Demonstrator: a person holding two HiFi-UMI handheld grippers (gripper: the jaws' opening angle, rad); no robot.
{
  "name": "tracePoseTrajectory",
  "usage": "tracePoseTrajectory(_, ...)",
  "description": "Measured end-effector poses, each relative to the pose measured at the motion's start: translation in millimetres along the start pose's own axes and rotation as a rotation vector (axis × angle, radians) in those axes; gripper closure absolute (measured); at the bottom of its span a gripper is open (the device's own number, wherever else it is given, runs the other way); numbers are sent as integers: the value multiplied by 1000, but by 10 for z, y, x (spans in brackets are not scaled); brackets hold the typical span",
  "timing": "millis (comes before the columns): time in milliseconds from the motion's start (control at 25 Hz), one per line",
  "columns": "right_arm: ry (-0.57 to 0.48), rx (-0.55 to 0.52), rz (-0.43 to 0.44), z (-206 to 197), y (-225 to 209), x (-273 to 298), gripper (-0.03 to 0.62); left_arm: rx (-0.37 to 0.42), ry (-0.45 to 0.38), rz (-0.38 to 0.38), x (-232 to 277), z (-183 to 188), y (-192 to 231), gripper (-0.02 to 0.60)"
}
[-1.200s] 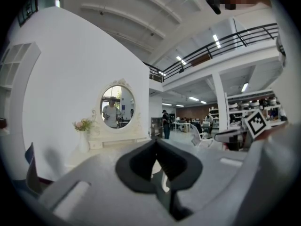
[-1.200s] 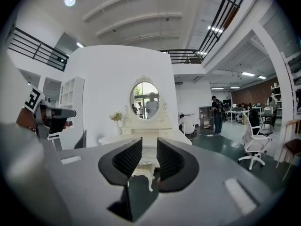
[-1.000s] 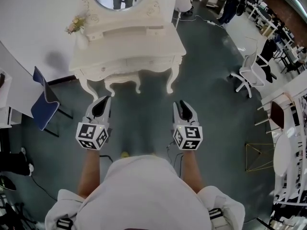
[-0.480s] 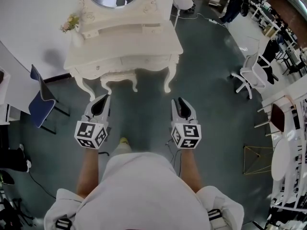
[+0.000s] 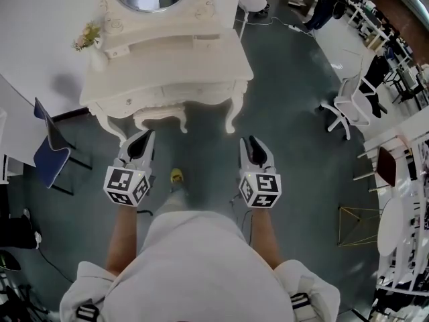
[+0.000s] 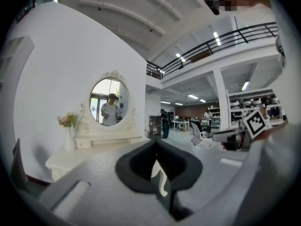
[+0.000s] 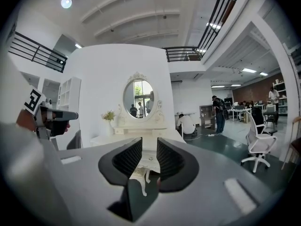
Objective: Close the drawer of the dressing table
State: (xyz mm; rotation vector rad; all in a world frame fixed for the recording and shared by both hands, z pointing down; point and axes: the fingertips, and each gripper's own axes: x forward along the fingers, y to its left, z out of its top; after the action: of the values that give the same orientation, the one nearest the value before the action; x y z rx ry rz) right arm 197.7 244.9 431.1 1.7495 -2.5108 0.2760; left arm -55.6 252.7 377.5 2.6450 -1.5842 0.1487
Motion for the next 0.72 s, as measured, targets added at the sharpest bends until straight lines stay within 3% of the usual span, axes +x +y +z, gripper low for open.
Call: tracePoseTrajectory(720,72,18,-53,360,-111,2302,510,-55,57,-65,1780,93,1677,583)
